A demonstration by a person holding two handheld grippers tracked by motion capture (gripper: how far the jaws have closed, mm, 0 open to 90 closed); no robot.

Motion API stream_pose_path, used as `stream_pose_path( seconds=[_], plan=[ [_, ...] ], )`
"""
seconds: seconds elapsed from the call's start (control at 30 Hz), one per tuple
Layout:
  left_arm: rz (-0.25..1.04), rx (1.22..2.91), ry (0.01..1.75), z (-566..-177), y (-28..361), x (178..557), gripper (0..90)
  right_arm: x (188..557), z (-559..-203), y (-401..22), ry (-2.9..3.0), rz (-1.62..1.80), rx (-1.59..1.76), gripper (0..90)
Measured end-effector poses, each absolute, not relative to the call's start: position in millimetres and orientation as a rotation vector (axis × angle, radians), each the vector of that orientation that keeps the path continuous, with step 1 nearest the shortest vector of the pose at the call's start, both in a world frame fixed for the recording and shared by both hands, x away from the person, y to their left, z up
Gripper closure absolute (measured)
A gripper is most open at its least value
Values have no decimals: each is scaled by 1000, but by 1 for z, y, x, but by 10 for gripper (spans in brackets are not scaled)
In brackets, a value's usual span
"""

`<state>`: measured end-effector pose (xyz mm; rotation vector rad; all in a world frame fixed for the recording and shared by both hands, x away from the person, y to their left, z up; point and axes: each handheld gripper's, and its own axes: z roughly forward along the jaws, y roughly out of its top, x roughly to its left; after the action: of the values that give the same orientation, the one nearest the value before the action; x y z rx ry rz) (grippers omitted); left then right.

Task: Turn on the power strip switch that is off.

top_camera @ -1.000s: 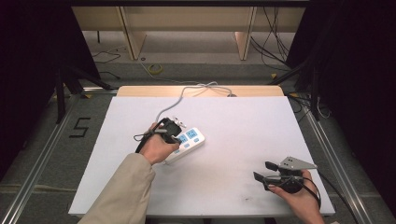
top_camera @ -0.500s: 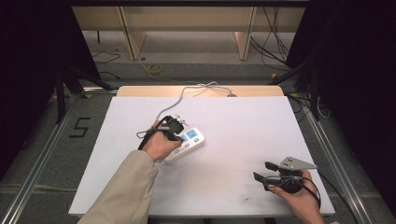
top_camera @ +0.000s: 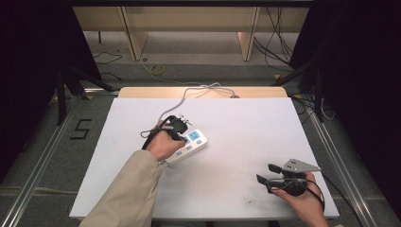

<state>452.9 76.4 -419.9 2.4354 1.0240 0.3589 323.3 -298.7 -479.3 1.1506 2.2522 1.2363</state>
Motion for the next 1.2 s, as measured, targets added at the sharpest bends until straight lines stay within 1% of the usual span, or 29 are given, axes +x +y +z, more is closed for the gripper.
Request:
stream_pose_path(
  seconds=[1.2],
  plan=[
    [357, 2455, 1026, -420, 61, 470, 898, 323, -480, -299, 2254, 1230, 1158, 335]
  ],
)
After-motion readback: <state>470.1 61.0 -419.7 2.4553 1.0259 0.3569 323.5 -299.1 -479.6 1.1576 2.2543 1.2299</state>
